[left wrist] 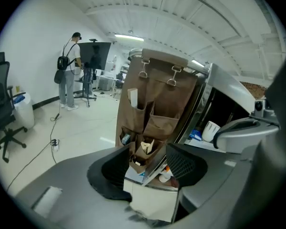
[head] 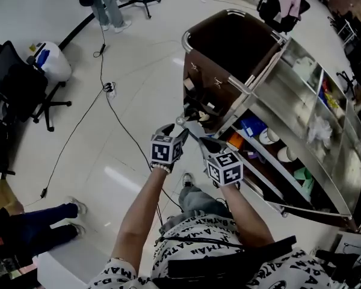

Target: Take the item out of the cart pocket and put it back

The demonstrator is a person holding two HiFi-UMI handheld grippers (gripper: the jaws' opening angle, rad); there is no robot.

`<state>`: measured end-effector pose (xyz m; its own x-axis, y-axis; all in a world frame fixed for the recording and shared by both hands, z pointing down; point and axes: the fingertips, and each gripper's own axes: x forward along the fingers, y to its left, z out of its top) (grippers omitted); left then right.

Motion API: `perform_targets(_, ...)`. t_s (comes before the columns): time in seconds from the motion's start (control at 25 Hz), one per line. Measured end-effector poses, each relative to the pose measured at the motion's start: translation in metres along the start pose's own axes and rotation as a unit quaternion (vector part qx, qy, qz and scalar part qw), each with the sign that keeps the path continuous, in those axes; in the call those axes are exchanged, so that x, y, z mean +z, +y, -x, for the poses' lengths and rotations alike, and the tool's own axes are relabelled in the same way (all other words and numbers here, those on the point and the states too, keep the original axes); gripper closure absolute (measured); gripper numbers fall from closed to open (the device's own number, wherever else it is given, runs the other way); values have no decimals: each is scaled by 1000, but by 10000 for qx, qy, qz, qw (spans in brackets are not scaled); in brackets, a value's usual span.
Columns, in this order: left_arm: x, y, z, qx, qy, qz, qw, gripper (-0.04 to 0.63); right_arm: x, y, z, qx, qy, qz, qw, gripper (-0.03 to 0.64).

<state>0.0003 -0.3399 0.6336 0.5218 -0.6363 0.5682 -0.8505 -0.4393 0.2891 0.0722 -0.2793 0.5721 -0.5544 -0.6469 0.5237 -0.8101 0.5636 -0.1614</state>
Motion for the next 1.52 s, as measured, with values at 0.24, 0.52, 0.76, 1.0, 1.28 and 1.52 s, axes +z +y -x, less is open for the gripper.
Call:
perform_targets(0.24, 6, 29, -73, 69, 326, -331, 9989, 345, -7, -32, -35, -118, 166, -110, 9997, 604)
perform_targets(0.52, 5, 55, -154, 150, 564, -907, 9942, 345, -13, -58, -66, -105, 272, -97, 9995, 604)
perform_targets(0.76, -1, 63, -190, 78, 665, -1145, 9912, 397, -19, -71, -77, -139, 267, -156, 9994, 604)
perform_targets(1.0, -7, 69, -206, 119, 813, -1483, 9855, 477, -29, -75, -87, -132, 302, -258, 9991, 604)
perform_targets(1.28, 16, 71, -168, 255, 389, -1182, 9919, 511, -14, -66, -81, -143, 249, -204, 9994, 604)
perform_targets(1.52, 32, 63, -56, 397, -263, -234, 9986, 511, 5, -28, -46, -92, 111, -63, 9999, 604)
